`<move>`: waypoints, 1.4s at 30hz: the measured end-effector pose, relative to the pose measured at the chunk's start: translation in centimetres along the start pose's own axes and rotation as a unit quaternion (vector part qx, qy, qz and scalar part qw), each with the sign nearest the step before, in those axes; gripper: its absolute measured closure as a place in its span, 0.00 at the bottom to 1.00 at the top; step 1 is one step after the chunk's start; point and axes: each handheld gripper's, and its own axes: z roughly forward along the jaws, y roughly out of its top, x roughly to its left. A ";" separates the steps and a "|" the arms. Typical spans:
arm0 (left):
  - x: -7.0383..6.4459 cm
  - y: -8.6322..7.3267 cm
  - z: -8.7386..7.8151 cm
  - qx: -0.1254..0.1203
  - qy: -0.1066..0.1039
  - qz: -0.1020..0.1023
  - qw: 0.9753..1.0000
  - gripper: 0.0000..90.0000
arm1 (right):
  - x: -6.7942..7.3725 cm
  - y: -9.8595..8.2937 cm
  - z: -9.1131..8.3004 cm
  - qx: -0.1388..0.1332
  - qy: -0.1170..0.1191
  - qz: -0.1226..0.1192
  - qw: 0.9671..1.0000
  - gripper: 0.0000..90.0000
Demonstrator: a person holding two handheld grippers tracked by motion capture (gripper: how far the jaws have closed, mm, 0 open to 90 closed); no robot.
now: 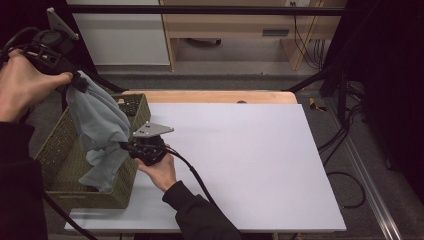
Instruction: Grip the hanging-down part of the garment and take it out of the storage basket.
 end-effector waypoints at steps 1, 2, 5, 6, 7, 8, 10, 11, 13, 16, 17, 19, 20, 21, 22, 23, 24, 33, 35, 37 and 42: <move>0.1 -0.1 0.0 0.000 0.000 0.000 1.000 0.93 | -0.2 0.3 -1.1 -0.004 -0.004 -0.005 1.000 0.98; 0.1 -0.1 0.0 0.000 0.000 0.000 1.000 0.93 | -0.2 0.3 -1.1 -0.004 -0.004 -0.005 1.000 0.98; 0.1 -0.1 0.0 -0.002 -0.002 -0.001 1.000 0.93 | -0.8 0.9 -2.7 -0.012 -0.011 -0.014 1.000 0.98; 0.0 -0.2 0.0 -0.004 -0.001 -0.001 1.000 0.93 | -1.0 1.2 -3.4 -0.014 -0.014 -0.014 1.000 0.98; 0.0 -0.1 0.0 -0.002 -0.004 -0.001 1.000 0.93 | -1.4 1.7 -4.5 -0.020 -0.021 -0.016 0.999 0.98; 0.0 -0.1 0.0 -0.002 -0.004 -0.001 1.000 0.93 | -1.4 1.7 -4.5 -0.020 -0.021 -0.016 0.999 0.98; -0.1 -0.1 0.0 -0.003 -0.005 0.000 1.000 0.93 | -1.8 2.3 -5.6 -0.024 -0.028 -0.023 0.999 0.98; -0.3 -0.1 0.1 -0.004 -0.008 0.002 1.000 0.93 | -2.0 2.8 -6.7 -0.030 -0.035 -0.028 0.999 0.98; -0.4 0.0 0.2 -0.004 -0.010 0.004 1.000 0.93 | -2.1 3.5 -7.6 -0.035 -0.041 -0.035 0.998 0.98; -0.6 0.0 0.3 -0.005 -0.013 0.005 1.000 0.93 | -2.1 4.1 -8.5 -0.038 -0.050 -0.044 0.997 0.98; -0.7 0.1 0.3 -0.005 -0.015 0.007 1.000 0.93 | -2.1 4.6 -9.3 -0.042 -0.059 -0.046 0.996 0.98; -0.9 0.1 0.3 -0.006 -0.017 0.008 1.000 0.93 | -2.2 4.8 -9.6 -0.045 -0.061 -0.049 0.996 0.98; -0.9 0.1 0.3 -0.006 -0.018 0.010 1.000 0.93 | -2.3 5.1 -10.1 -0.051 -0.065 -0.052 0.995 0.98; -1.1 0.2 0.3 -0.007 -0.020 0.011 1.000 0.93 | -2.4 5.5 -10.7 -0.056 -0.070 -0.052 0.995 0.98; -1.1 0.2 0.3 -0.007 -0.020 0.011 1.000 0.93 | -2.4 5.5 -10.7 -0.056 -0.070 -0.052 0.995 0.98; -1.2 0.2 0.3 -0.008 -0.022 0.016 1.000 0.93 | -2.5 6.0 -11.3 -0.063 -0.076 -0.057 0.994 0.98; -1.3 0.2 0.3 -0.008 -0.023 0.016 1.000 0.93 | -2.5 6.0 -11.3 -0.063 -0.076 -0.057 0.994 0.98; -2.0 0.6 0.3 -0.012 -0.026 0.022 0.999 0.93 | -2.4 7.2 -13.0 -0.093 -0.098 -0.067 0.989 0.98; -2.2 0.6 0.2 -0.013 -0.028 0.023 0.999 0.93 | -2.4 7.5 -13.3 -0.104 -0.103 -0.067 0.987 0.98; -2.4 0.6 0.1 -0.016 -0.033 0.025 0.999 0.93 | -2.4 7.8 -13.6 -0.117 -0.110 -0.068 0.985 0.98; -2.6 0.7 -0.2 -0.021 -0.037 0.027 0.999 0.93 | -2.2 8.7 -14.3 -0.136 -0.121 -0.069 0.981 0.98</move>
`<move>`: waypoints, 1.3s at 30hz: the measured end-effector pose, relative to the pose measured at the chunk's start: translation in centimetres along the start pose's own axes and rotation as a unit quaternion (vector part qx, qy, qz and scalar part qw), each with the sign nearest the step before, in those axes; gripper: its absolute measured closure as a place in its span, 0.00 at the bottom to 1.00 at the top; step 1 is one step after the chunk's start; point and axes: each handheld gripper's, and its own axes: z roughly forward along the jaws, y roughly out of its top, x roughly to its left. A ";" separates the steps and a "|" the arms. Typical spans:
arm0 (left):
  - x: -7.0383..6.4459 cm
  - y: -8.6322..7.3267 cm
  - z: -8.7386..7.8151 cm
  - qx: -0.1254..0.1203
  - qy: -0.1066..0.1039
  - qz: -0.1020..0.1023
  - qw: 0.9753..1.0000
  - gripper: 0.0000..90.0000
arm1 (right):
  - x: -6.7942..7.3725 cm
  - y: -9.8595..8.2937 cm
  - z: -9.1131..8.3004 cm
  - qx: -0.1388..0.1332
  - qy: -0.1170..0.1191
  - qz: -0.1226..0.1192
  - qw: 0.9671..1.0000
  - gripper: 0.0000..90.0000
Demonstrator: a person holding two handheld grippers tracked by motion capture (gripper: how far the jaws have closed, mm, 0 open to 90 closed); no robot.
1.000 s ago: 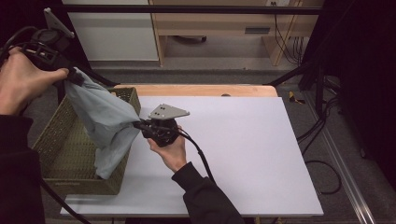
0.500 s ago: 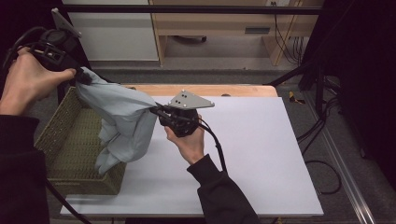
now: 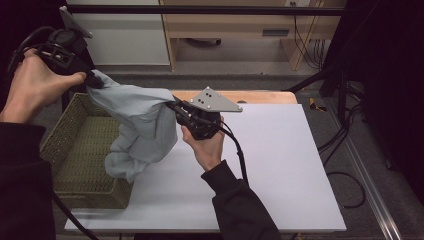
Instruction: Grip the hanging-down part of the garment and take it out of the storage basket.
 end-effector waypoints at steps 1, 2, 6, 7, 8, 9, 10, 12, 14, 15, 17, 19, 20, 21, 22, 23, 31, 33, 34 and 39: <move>-0.1 0.0 -0.1 -0.001 -0.002 0.001 1.000 0.93 | 0.0 0.1 -0.1 0.000 -0.001 0.000 1.000 0.98; -0.2 0.1 -0.1 -0.001 -0.003 0.002 1.000 0.93 | 0.1 0.4 -0.2 -0.005 -0.004 -0.002 1.000 0.98; -0.6 0.2 -0.1 -0.002 -0.002 0.006 1.000 0.93 | 0.0 1.2 -0.5 -0.016 -0.006 -0.006 1.000 0.98; -0.7 0.3 -0.1 -0.001 0.001 0.006 1.000 0.93 | 0.1 1.2 -0.5 -0.012 -0.004 -0.009 1.000 0.98; -0.7 0.3 -0.1 -0.001 0.001 0.006 1.000 0.93 | 0.1 1.1 -0.5 -0.010 -0.005 -0.011 1.000 0.98; -0.7 0.3 0.0 -0.001 0.001 0.006 1.000 0.93 | 0.1 1.1 -0.5 -0.010 -0.005 -0.011 1.000 0.98; -0.7 0.3 0.0 -0.001 0.001 0.007 1.000 0.93 | 0.1 1.1 -0.5 -0.007 -0.004 -0.012 1.000 0.98; -0.7 0.3 0.1 0.001 0.000 0.006 1.000 0.93 | 0.0 0.9 -0.6 -0.004 -0.002 -0.011 1.000 0.98; -0.6 0.3 0.2 0.002 0.002 0.007 1.000 0.93 | 0.0 0.5 -0.5 0.002 0.002 -0.013 1.000 0.98; -0.6 0.3 0.3 0.003 0.002 0.005 1.000 0.93 | -0.1 0.0 -0.4 0.009 0.004 -0.012 1.000 0.98; -0.6 0.3 0.5 0.006 0.003 0.006 1.000 0.93 | -0.1 -0.4 -0.4 0.012 0.007 -0.011 1.000 0.98; -0.6 0.2 0.8 0.010 0.002 0.007 1.000 0.93 | -0.1 -2.5 -0.3 0.030 0.015 -0.001 0.999 0.98; -0.6 0.2 0.8 0.010 0.002 0.007 1.000 0.93 | -0.1 -2.5 -0.3 0.030 0.015 -0.001 0.999 0.98; -0.5 0.2 1.1 0.014 0.002 0.008 1.000 0.93 | -0.2 -4.0 -0.1 0.046 0.022 0.009 0.999 0.97; -0.5 0.2 1.1 0.014 0.002 0.008 1.000 0.93 | -0.2 -4.0 -0.1 0.046 0.022 0.009 0.999 0.97; -0.6 0.2 1.3 0.016 0.002 0.009 1.000 0.93 | -0.2 -4.6 0.0 0.052 0.025 0.012 0.998 0.97; -0.9 0.4 2.7 0.028 0.001 0.013 1.000 0.93 | 0.3 -9.9 1.4 0.111 0.052 0.034 0.992 0.93; -0.9 0.4 2.9 0.029 0.001 0.012 1.000 0.93 | 0.4 -10.6 1.8 0.121 0.054 0.043 0.990 0.87; -0.9 0.4 2.9 0.029 0.001 0.012 1.000 0.93 | 0.4 -10.6 1.8 0.121 0.054 0.043 0.990 0.87; -0.6 0.2 3.0 0.029 0.000 0.011 1.000 0.93 | 0.7 -11.0 1.9 0.140 0.080 0.047 0.986 0.62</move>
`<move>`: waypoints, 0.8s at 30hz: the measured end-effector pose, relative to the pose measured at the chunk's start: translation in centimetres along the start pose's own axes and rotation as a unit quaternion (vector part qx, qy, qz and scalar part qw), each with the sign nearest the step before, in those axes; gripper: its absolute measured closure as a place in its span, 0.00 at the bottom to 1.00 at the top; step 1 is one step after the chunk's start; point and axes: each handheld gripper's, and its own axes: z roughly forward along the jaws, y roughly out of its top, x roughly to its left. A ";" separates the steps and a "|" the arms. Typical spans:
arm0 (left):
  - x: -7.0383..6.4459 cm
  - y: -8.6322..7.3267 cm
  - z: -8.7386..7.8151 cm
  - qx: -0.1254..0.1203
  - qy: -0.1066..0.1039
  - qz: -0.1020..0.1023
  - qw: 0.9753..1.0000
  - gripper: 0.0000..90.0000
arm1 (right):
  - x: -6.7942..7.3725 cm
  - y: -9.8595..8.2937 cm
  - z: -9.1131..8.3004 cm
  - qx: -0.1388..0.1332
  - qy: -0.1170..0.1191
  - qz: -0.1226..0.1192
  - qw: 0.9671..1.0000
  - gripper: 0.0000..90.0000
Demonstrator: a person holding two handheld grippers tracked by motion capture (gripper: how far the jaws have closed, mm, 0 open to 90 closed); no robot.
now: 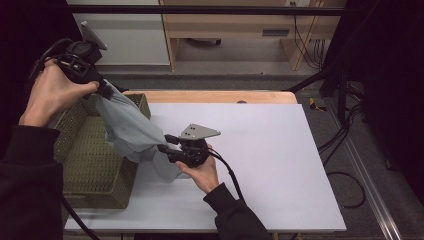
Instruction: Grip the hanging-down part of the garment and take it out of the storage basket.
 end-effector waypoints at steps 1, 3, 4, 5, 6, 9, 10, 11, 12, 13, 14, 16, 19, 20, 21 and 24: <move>0.0 0.0 0.0 -0.001 0.000 0.000 1.000 0.93 | 0.1 -0.1 -0.3 -0.001 -0.001 -0.007 1.000 0.55; 0.1 -0.1 0.0 -0.002 -0.001 -0.001 1.000 0.93 | 0.1 -0.3 -1.1 -0.007 -0.002 -0.009 1.000 0.45; 0.1 -0.1 0.0 -0.003 -0.001 -0.001 1.000 0.93 | 0.1 -0.4 -2.2 -0.015 0.003 -0.001 1.000 0.37; 0.1 0.0 0.1 -0.003 -0.002 -0.001 1.000 0.93 | 0.1 -0.4 -2.2 -0.015 0.003 -0.001 1.000 0.37; 0.0 0.0 0.1 -0.003 -0.002 -0.001 1.000 0.93 | -0.1 -0.5 -3.3 -0.020 0.003 0.005 1.000 0.31; 0.0 -0.1 0.2 -0.003 -0.003 0.001 1.000 0.93 | -0.3 -0.7 -4.6 -0.023 -0.009 0.001 1.000 0.27; 0.0 -0.1 0.2 -0.004 -0.005 0.000 1.000 0.93 | -0.8 -1.0 -6.0 -0.029 -0.025 0.007 0.999 0.21; 0.0 -0.1 0.2 -0.004 -0.005 0.000 1.000 0.93 | -0.8 -1.0 -6.0 -0.029 -0.025 0.007 0.999 0.21; 0.1 -0.1 0.2 -0.008 -0.007 -0.001 1.000 0.93 | -1.4 -1.4 -7.4 -0.036 -0.044 0.010 0.998 0.17; 0.1 -0.1 0.2 -0.008 -0.007 -0.001 1.000 0.93 | -1.4 -1.4 -7.4 -0.036 -0.044 0.010 0.998 0.17; 0.1 -0.1 0.2 -0.007 -0.007 0.000 1.000 0.93 | -2.0 -1.8 -8.8 -0.040 -0.065 0.014 0.997 0.15; 0.1 -0.2 0.2 -0.007 -0.007 0.000 1.000 0.93 | -2.6 -2.2 -10.0 -0.040 -0.086 0.014 0.995 0.12; 0.2 -0.2 0.2 -0.009 -0.009 0.000 1.000 0.93 | -3.2 -2.6 -11.2 -0.043 -0.103 0.018 0.994 0.09; 0.2 -0.2 0.2 -0.009 -0.009 0.000 1.000 0.93 | -3.6 -3.1 -12.3 -0.048 -0.117 0.019 0.992 0.07; 0.2 -0.2 0.2 -0.009 -0.009 0.000 1.000 0.93 | -3.6 -3.1 -12.3 -0.048 -0.117 0.019 0.992 0.07; 0.2 -0.4 0.2 -0.010 -0.011 -0.001 1.000 0.93 | -4.2 -3.9 -14.4 -0.061 -0.148 0.025 0.987 0.05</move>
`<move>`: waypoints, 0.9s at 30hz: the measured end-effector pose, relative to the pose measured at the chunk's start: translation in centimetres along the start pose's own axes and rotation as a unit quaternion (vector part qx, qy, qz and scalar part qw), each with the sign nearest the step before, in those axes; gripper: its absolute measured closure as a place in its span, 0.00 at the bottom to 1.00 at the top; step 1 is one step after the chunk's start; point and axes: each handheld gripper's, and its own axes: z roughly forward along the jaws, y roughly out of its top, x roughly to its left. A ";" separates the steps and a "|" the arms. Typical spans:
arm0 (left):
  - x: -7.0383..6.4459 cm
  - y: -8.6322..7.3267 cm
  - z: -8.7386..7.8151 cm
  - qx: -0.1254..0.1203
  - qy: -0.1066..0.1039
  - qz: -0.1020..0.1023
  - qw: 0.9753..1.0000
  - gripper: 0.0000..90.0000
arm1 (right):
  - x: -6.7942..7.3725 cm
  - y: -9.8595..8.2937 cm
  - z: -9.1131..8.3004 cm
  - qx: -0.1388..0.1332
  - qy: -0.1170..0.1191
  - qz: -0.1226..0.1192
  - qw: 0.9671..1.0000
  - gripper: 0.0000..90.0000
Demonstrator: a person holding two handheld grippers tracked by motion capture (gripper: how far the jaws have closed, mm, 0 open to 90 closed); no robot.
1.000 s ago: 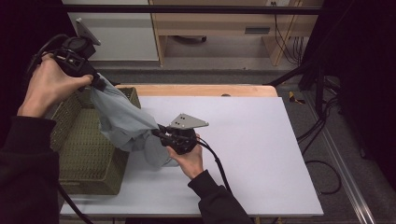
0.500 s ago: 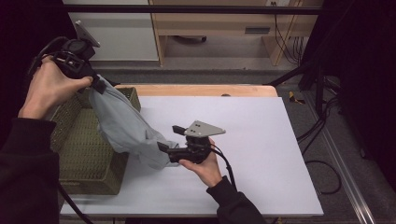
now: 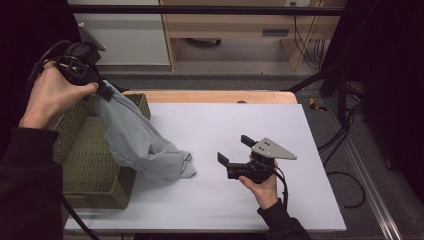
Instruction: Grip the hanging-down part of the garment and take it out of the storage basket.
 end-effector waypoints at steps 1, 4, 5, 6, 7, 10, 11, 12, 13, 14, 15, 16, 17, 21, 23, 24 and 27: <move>0.0 0.0 0.0 0.000 0.000 0.000 1.000 0.93 | 0.0 0.0 0.0 0.000 0.000 0.000 1.000 0.05; 0.1 -0.1 0.0 0.000 0.001 -0.001 1.000 0.93 | -1.1 -0.8 -1.7 -0.002 -0.026 0.007 1.000 0.04; 0.1 -0.1 0.0 0.000 0.001 -0.001 1.000 0.93 | -1.1 -0.8 -1.7 -0.002 -0.026 0.007 1.000 0.04; 0.2 -0.2 0.0 -0.001 0.000 -0.002 1.000 0.93 | -1.6 -1.1 -2.4 -0.001 -0.039 0.009 0.999 0.03; 0.2 -0.2 0.0 -0.001 0.000 -0.002 1.000 0.93 | -1.6 -1.1 -2.4 -0.001 -0.039 0.009 0.999 0.03; 0.4 -0.4 0.0 -0.002 -0.001 -0.005 1.000 0.93 | -2.3 -1.9 -3.6 -0.001 -0.062 0.007 0.998 0.02; 0.4 -0.4 0.0 -0.002 -0.001 -0.005 1.000 0.93 | -2.4 -2.0 -3.8 -0.003 -0.066 0.010 0.998 0.02; 0.6 -0.5 0.0 -0.003 -0.001 -0.005 1.000 0.93 | -2.6 -2.3 -4.2 0.000 -0.073 0.006 0.997 0.02; 0.6 -0.5 0.0 -0.003 -0.001 -0.005 1.000 0.93 | -2.6 -2.3 -4.2 0.000 -0.073 0.006 0.997 0.02; 0.7 -0.6 -0.1 -0.003 -0.001 -0.006 1.000 0.93 | -2.9 -2.7 -4.8 -0.005 -0.085 0.006 0.996 0.02; 0.7 -0.6 -0.1 -0.003 -0.001 -0.006 1.000 0.93 | -3.0 -2.9 -5.0 -0.006 -0.088 0.007 0.996 0.02; 0.7 -0.7 -0.1 -0.003 -0.001 -0.006 1.000 0.93 | -3.1 -3.2 -5.4 -0.008 -0.093 0.011 0.996 0.02; 0.7 -0.7 -0.1 -0.003 -0.001 -0.006 1.000 0.93 | -3.1 -3.2 -5.4 -0.008 -0.093 0.011 0.996 0.02; 0.8 -0.7 -0.1 -0.003 -0.003 -0.006 1.000 0.93 | -3.3 -4.1 -6.2 -0.013 -0.106 0.015 0.994 0.02; 0.8 -0.6 -0.1 -0.003 -0.003 -0.006 1.000 0.93 | -3.3 -4.5 -6.6 -0.009 -0.110 0.013 0.994 0.02; 0.8 -0.6 0.0 -0.003 -0.003 -0.005 1.000 0.93 | -3.3 -4.8 -6.7 -0.009 -0.112 0.011 0.994 0.02; 0.7 -0.5 0.0 -0.002 -0.002 -0.005 1.000 0.93 | -3.2 -5.4 -7.0 -0.009 -0.111 0.010 0.994 0.01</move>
